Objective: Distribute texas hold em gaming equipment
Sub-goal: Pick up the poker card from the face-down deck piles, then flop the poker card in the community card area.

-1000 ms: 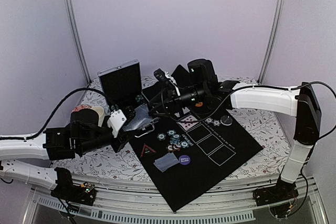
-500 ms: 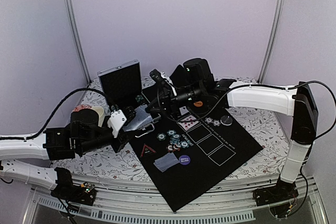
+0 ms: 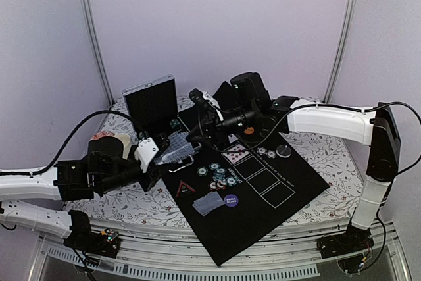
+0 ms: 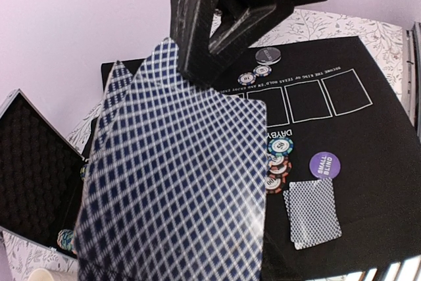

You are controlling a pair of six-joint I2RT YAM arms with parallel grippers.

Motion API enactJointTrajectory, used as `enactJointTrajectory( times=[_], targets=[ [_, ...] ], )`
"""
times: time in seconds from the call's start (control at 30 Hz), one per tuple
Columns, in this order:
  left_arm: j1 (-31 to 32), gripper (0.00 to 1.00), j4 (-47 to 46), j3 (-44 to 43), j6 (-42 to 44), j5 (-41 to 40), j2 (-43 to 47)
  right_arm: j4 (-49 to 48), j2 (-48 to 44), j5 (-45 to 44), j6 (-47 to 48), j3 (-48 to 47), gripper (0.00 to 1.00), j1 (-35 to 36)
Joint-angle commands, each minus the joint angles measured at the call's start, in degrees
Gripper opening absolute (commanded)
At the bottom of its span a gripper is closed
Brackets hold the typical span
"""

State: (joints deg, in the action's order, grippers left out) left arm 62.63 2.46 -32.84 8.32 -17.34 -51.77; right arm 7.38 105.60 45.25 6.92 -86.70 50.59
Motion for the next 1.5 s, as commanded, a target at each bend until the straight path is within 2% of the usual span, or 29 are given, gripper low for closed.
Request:
enactJointTrajectory(
  times=[0.0, 0.3, 0.53, 0.67, 0.73, 0.83, 0.93, 1.1, 1.33, 1.47],
  targets=[
    [0.5, 0.34, -1.25, -0.61, -0.1, -0.11, 0.92, 1.77, -3.96, -1.35, 1.21, -0.37, 0.02, -1.08],
    [0.54, 0.34, -0.88, -0.56, -0.16, -0.47, 1.2, 1.32, -8.46, -0.39, 0.3, 1.41, 0.02, -3.58],
    [0.48, 0.34, -0.18, -0.33, -0.19, -1.27, 1.65, 10.53, -16.47, -12.89, 4.3, 5.52, 0.02, -8.48],
    [0.53, 0.34, -0.54, 0.12, 0.04, -1.48, 2.01, 9.04, -23.2, -21.13, 10.27, 14.76, 0.02, -11.69],
    [0.5, 0.34, -0.92, 0.14, 0.38, -1.42, 2.02, 8.12, -23.8, -29.48, 13.1, 18.89, 0.02, -12.69],
    [0.49, 0.34, -0.67, -0.26, 0.34, -1.3, 1.87, 16.06, -19.34, -43.5, 15.17, 14.78, 0.02, -13.86],
    [0.55, 0.34, -0.12, -0.39, 0.07, -1.2, 1.93, 23.98, -14.18, -55.49, 12.35, 10.64, 0.02, -14.33],
    [0.56, 0.34, -0.25, -0.21, 0.11, -1.45, 2.11, 37.56, -8.42, -67.14, 1.12, 6.07, 0.02, -14.18],
    [0.51, 0.34, -0.96, -0.28, 0.87, -1.03, 1.35, 48.47, -0.55, -78.09, -12.68, 2.86, 0.02, -9.21],
    [0.55, 0.34, -0.63, -0.6, 0.77, -0.93, 1.3, 51.56, 5.94, -77.98, -14.87, -0.62, 0.02, -5.44]
  ],
)
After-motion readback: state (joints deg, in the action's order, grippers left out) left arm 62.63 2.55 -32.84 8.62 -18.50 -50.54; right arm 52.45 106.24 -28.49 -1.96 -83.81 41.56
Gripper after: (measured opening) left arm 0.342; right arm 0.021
